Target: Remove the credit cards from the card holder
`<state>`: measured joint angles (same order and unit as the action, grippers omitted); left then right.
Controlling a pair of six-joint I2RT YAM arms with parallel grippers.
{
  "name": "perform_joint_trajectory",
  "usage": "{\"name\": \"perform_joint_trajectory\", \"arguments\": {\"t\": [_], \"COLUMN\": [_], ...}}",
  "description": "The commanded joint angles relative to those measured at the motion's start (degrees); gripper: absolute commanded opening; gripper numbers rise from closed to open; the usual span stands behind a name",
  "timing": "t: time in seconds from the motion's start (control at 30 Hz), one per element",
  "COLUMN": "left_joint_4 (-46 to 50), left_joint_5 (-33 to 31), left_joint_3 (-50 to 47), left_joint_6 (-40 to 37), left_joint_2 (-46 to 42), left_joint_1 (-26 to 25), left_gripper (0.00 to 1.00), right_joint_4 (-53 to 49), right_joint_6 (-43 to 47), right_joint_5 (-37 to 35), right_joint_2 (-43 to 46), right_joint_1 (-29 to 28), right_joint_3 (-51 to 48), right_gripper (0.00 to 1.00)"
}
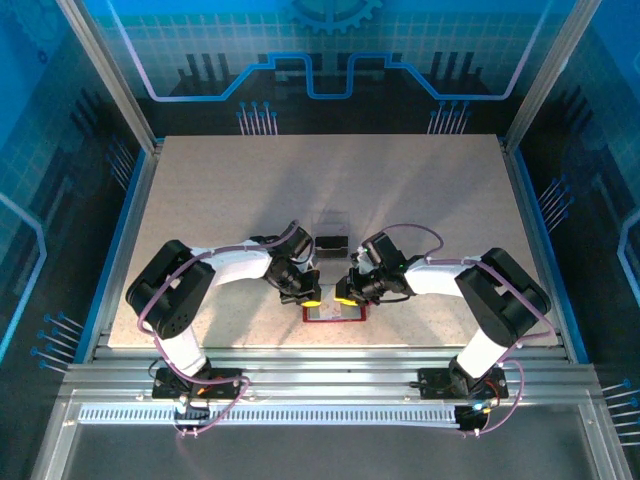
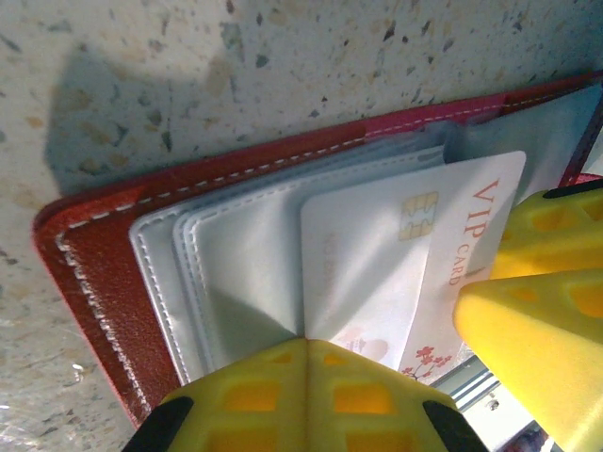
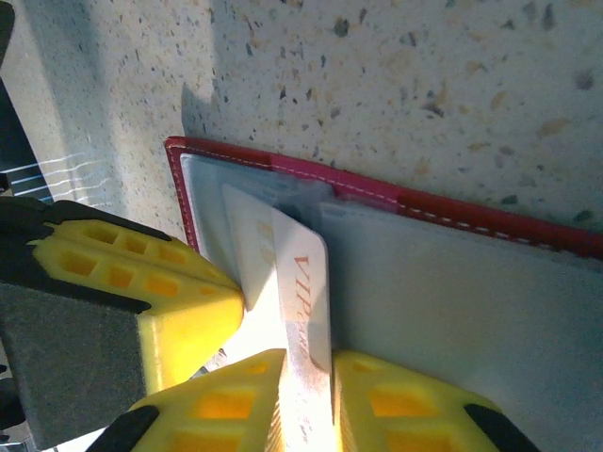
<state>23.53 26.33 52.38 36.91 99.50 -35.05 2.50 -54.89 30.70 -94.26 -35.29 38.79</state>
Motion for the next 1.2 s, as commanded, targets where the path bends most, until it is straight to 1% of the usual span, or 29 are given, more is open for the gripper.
{"name": "perform_joint_trajectory", "arguments": {"t": [0.0,0.2,0.4,0.77,1.17], "left_joint_4": [2.35,2.59,2.84,2.84,2.75], "left_joint_5": [-2.07,-2.24,-2.33,-1.46,0.11], "left_joint_3": [-1.18,-1.27,-1.23,-0.7,-0.96], "left_joint_6": [-1.4,-1.42,-1.45,-0.83,0.71], "left_joint_2": [1.5,1.24,0.77,-0.12,-3.69], "left_joint_1": [-0.12,-0.08,-0.06,-0.11,-0.03], "left_gripper": [0.0,0.0,0.0,0.0,0.0], "right_joint_4": [2.23,2.55,-0.42,-14.69,-22.24], "right_joint_6": [-0.75,-0.84,0.42,7.45,11.02], "right_joint_5": [2.14,2.09,0.02,-3.95,-4.94], "right_joint_2": [0.69,0.13,1.3,5.93,11.48], "right_joint_1": [-0.65,-0.66,-0.4,1.26,2.4], "right_joint_3": [-0.03,-0.1,-0.07,3.09,5.57], "right_gripper": [0.18,0.14,0.1,0.09,0.04]}}
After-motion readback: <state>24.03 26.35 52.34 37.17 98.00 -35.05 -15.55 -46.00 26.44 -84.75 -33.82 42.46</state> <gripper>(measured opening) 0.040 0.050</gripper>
